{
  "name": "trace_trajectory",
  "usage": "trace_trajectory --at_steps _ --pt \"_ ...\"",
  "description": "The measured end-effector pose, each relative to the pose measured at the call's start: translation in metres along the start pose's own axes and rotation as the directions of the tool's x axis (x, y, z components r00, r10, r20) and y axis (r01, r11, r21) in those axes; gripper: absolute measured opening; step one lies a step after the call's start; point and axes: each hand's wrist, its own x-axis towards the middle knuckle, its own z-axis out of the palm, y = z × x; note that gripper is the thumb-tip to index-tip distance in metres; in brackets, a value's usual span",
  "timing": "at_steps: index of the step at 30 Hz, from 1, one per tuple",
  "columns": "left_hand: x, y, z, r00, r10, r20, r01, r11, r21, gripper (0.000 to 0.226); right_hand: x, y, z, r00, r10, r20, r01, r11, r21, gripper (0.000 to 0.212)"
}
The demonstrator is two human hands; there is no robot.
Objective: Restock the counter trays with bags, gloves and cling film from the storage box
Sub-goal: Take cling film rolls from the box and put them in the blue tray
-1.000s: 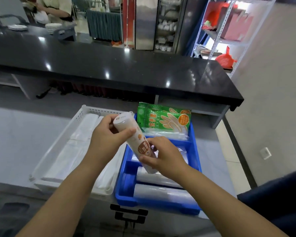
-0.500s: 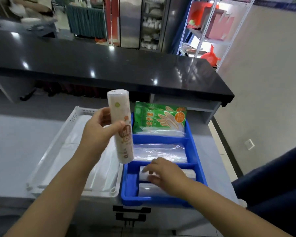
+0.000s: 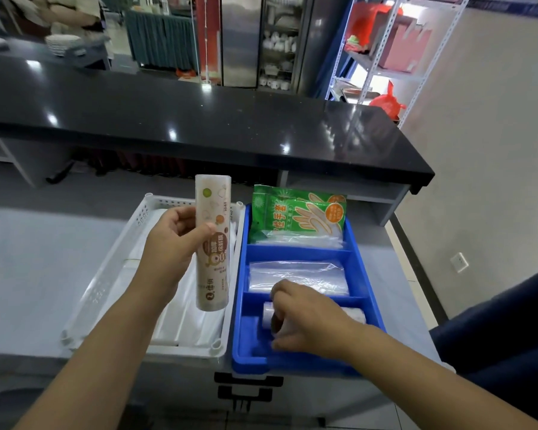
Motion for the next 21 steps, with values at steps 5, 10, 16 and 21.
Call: trace_trajectory --at_steps 5,10,16,21 --pt "-0.003 -0.001 0.018 0.998 0.005 0.066 -0.009 0.998 0.059 0.024 -0.038 0.023 -0.009 0.853 0.395 -0.342 -0.184 0.84 0.511 0.06" --pt "-0.006 -0.006 0.05 0.98 0.011 0.196 -0.044 0.986 0.163 0.025 -0.066 0.037 0.002 0.748 0.627 -0.219 -0.345 0.649 0.678 0.052" --pt "-0.009 -0.023 0.093 0.867 -0.038 0.496 -0.168 0.917 0.362 0.029 -0.087 0.044 -0.016 0.565 0.741 -0.363 -0.127 0.512 0.849 0.038" --pt "-0.025 -0.053 0.132 0.674 -0.157 0.722 -0.452 0.686 0.571 0.034 -0.097 0.047 -0.041 0.314 0.761 -0.568 -0.05 0.611 0.79 0.043"
